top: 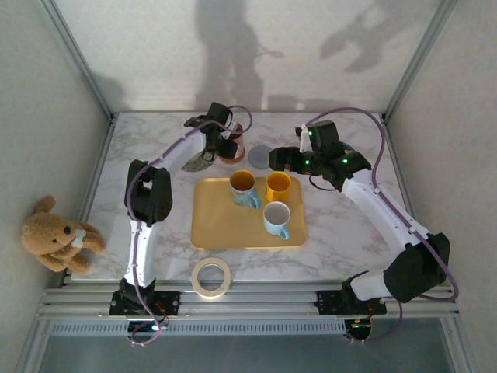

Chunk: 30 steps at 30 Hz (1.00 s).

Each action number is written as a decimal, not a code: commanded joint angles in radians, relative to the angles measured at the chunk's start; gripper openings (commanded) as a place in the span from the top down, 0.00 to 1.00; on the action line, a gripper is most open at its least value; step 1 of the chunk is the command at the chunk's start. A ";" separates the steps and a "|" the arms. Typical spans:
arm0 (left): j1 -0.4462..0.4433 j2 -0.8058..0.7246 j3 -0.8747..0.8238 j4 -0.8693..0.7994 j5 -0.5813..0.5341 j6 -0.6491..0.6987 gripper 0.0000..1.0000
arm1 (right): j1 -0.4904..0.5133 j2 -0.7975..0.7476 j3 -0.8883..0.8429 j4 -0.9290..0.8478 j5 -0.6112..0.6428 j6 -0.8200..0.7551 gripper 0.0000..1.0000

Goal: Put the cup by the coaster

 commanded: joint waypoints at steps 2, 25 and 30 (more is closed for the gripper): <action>0.002 -0.082 0.008 -0.007 -0.058 -0.018 0.42 | 0.003 -0.035 -0.025 0.005 0.011 0.009 0.01; -0.049 -0.519 -0.116 0.182 -0.105 -0.014 0.00 | 0.012 0.043 0.342 -0.327 -0.066 -0.403 0.01; -0.037 -0.693 -0.279 0.291 -0.037 -0.038 0.00 | 0.024 0.065 0.375 -0.352 -0.126 -0.420 0.01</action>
